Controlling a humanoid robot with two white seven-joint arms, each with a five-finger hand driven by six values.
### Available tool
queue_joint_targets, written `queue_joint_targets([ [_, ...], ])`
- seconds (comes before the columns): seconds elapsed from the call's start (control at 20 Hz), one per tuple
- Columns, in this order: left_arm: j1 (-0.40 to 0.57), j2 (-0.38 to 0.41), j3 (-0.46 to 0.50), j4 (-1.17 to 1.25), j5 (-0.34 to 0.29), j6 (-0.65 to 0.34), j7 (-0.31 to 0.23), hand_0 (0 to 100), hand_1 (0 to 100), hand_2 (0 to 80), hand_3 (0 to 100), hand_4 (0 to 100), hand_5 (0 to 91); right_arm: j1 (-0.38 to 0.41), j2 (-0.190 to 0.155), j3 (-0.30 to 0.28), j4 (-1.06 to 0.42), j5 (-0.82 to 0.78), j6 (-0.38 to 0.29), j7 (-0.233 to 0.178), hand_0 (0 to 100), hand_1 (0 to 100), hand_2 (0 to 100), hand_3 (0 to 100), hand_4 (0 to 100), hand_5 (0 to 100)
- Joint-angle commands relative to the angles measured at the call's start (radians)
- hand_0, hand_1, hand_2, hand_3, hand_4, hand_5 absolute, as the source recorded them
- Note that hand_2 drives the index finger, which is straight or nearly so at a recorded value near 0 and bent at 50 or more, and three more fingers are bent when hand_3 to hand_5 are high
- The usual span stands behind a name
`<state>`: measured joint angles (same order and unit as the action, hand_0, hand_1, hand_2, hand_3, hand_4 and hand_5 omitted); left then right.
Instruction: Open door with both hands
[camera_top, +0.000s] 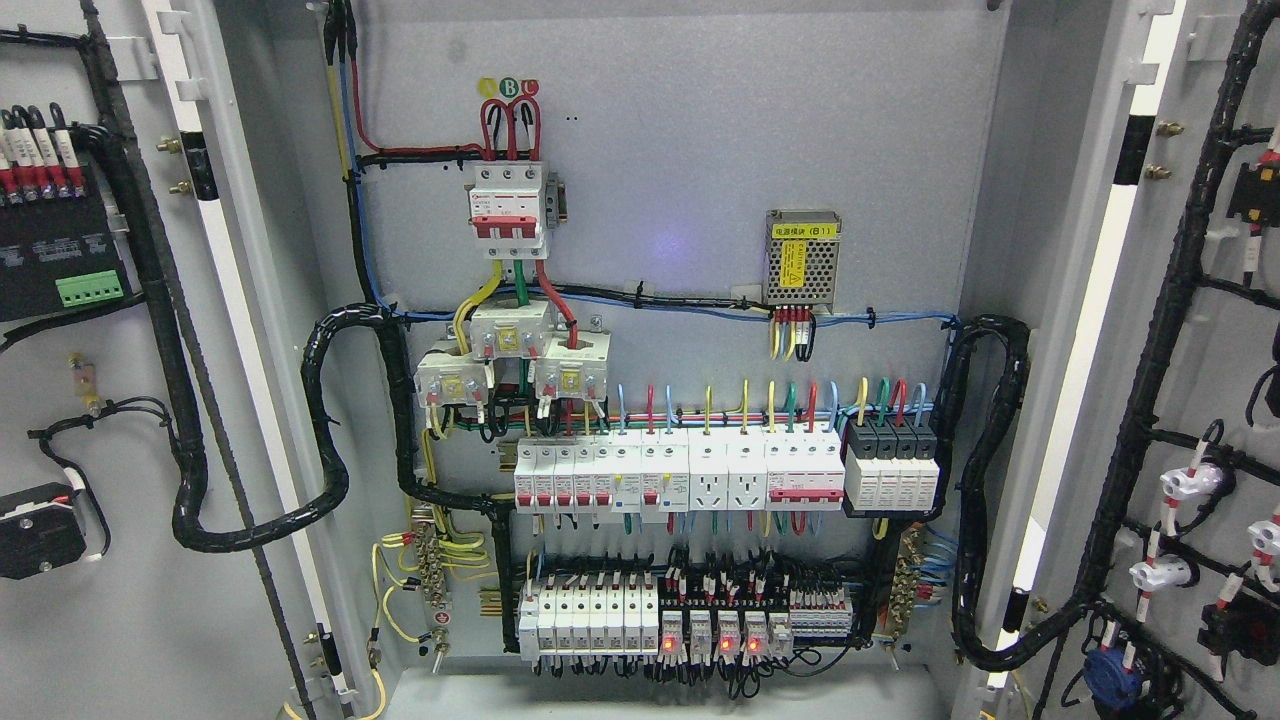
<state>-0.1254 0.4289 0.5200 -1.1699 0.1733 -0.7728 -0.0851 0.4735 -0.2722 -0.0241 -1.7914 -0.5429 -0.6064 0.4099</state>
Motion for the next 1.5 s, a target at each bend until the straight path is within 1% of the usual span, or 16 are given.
queue_joint_targets([
  [0.0,-0.025,0.047,-0.009,0.084,0.0,-0.411,0.007,12,56,0.0,0,0,0.0,-0.001,-0.004,0.176,0.251,0.014,0.001,-0.005,7,14,0,0,0,0],
  [0.15,-0.025,0.047,-0.011,0.082,0.0,-0.411,0.007,12,56,0.0,0,0,0.0,-0.001,0.011,0.178,0.274,0.014,0.001,-0.003,7,14,0,0,0,0],
  [0.3,-0.022,0.038,-0.012,0.061,-0.002,-0.415,0.005,12,56,0.0,0,0,0.0,-0.001,0.011,0.178,0.28,0.014,0.001,-0.003,7,14,0,0,0,0],
  [0.4,-0.008,0.024,-0.049,0.02,-0.002,-0.416,0.008,12,56,0.0,0,0,0.0,-0.001,0.011,0.178,0.28,0.014,0.001,-0.003,7,14,0,0,0,0],
  [0.45,0.004,0.016,-0.079,-0.011,-0.002,-0.419,0.011,12,56,0.0,0,0,0.0,0.0,0.011,0.178,0.279,0.014,0.001,-0.005,7,14,0,0,0,0],
  [0.5,0.036,0.001,-0.099,-0.039,0.0,-0.418,0.013,12,56,0.0,0,0,0.0,0.0,0.011,0.178,0.279,0.014,0.001,-0.003,7,14,0,0,0,0],
  [0.6,0.09,-0.045,-0.126,-0.098,-0.002,-0.416,0.011,12,56,0.0,0,0,0.0,0.0,0.011,0.176,0.279,0.014,0.001,-0.005,7,14,0,0,0,0],
  [0.7,0.118,-0.064,-0.21,-0.143,-0.002,-0.418,0.008,12,56,0.0,0,0,0.0,0.0,0.011,0.173,0.279,0.014,0.001,-0.005,7,14,0,0,0,0],
  [0.85,0.168,-0.068,-0.323,-0.198,-0.006,-0.418,0.008,12,56,0.0,0,0,0.0,0.0,0.018,0.174,0.285,0.015,0.001,-0.005,7,14,0,0,0,0],
  [0.95,0.193,-0.11,-0.409,-0.209,-0.014,-0.419,0.007,12,56,0.0,0,0,0.0,0.0,0.021,0.176,0.311,0.015,0.002,-0.005,7,14,0,0,0,0],
  [1.05,0.219,-0.156,-0.468,-0.205,-0.055,-0.419,0.004,12,56,0.0,0,0,0.0,-0.004,0.036,0.176,0.346,0.014,0.002,-0.005,7,14,0,0,0,0],
  [1.15,0.262,-0.186,-0.514,-0.2,-0.101,-0.419,0.004,12,56,0.0,0,0,0.0,-0.006,0.041,0.178,0.378,0.014,0.002,-0.005,7,14,0,0,0,0],
  [1.3,0.322,-0.242,-0.593,-0.192,-0.136,-0.416,0.005,12,56,0.0,0,0,0.0,-0.013,0.065,0.176,0.447,0.014,0.002,-0.005,7,14,0,0,0,0],
  [1.4,0.345,-0.287,-0.606,-0.139,-0.191,-0.415,0.005,12,56,0.0,0,0,0.0,-0.024,0.082,0.176,0.51,0.012,0.002,-0.005,7,14,0,0,0,0],
  [1.45,0.352,-0.323,-0.604,-0.09,-0.221,-0.415,0.005,12,56,0.0,0,0,0.0,-0.024,0.083,0.174,0.529,0.012,0.002,-0.005,7,14,0,0,0,0],
])
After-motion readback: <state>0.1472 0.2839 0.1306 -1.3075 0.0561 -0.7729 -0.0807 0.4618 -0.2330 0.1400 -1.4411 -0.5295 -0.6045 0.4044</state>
